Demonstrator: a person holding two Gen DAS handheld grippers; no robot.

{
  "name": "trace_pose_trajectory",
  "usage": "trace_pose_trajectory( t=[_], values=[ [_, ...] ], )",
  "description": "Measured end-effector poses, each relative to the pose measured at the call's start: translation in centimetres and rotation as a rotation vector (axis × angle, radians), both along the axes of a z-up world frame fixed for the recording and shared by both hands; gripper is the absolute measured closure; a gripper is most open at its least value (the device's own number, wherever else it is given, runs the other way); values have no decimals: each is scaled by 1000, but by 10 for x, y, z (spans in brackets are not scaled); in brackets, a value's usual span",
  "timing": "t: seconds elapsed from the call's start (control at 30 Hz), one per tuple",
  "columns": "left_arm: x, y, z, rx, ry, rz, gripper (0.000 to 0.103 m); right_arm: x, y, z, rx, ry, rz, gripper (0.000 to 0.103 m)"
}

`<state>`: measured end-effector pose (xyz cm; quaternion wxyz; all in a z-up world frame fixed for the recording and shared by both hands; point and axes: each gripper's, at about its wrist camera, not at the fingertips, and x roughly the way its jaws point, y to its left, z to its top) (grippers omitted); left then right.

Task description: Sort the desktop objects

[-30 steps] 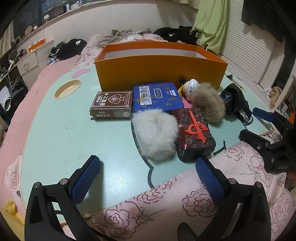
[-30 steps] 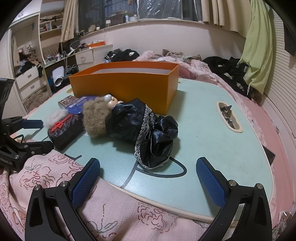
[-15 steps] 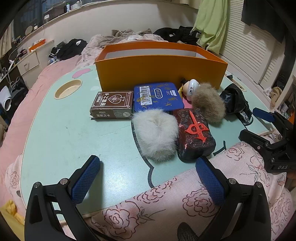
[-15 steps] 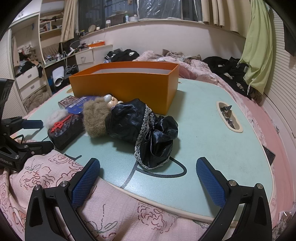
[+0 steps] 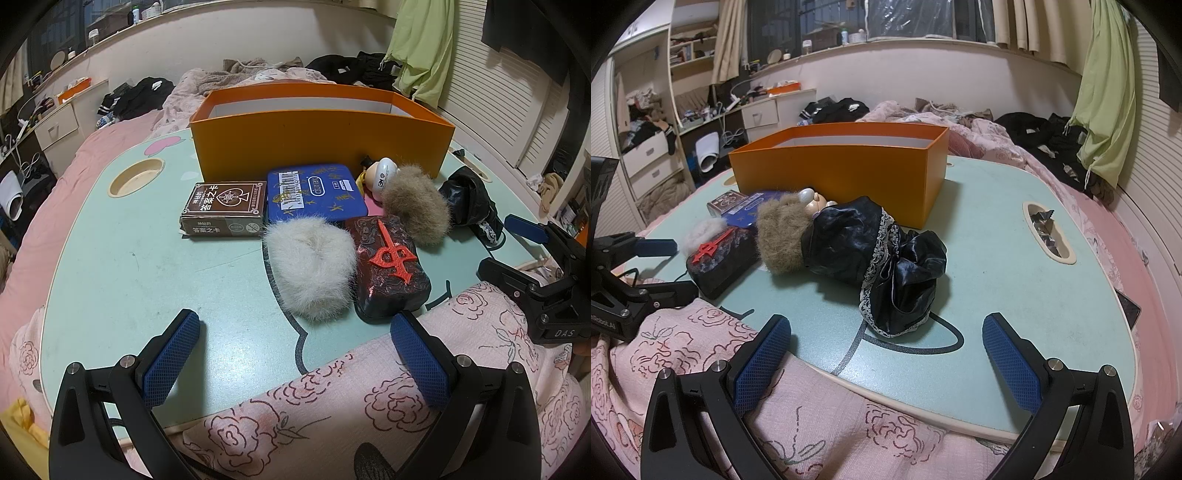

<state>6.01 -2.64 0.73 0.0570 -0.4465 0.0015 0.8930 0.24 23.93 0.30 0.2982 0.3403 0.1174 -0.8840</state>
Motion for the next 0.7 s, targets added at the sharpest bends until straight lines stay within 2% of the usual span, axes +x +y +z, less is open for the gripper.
trace_pose_trajectory(
  t=[0.4, 0.5, 0.6, 0.7],
  values=[
    [0, 0, 0, 1, 0, 3, 0, -1, 0, 0, 5, 3, -11, 0],
    [3, 1, -3, 3, 1, 7, 0, -2, 6, 3, -22, -7, -23, 1],
    [3, 0, -3, 4, 1, 8, 0, -5, 18, 16, -105, -16, -43, 12],
    [4, 0, -2, 3, 1, 8, 0, -22, 20, 42, -204, -59, -64, 35]
  ],
)
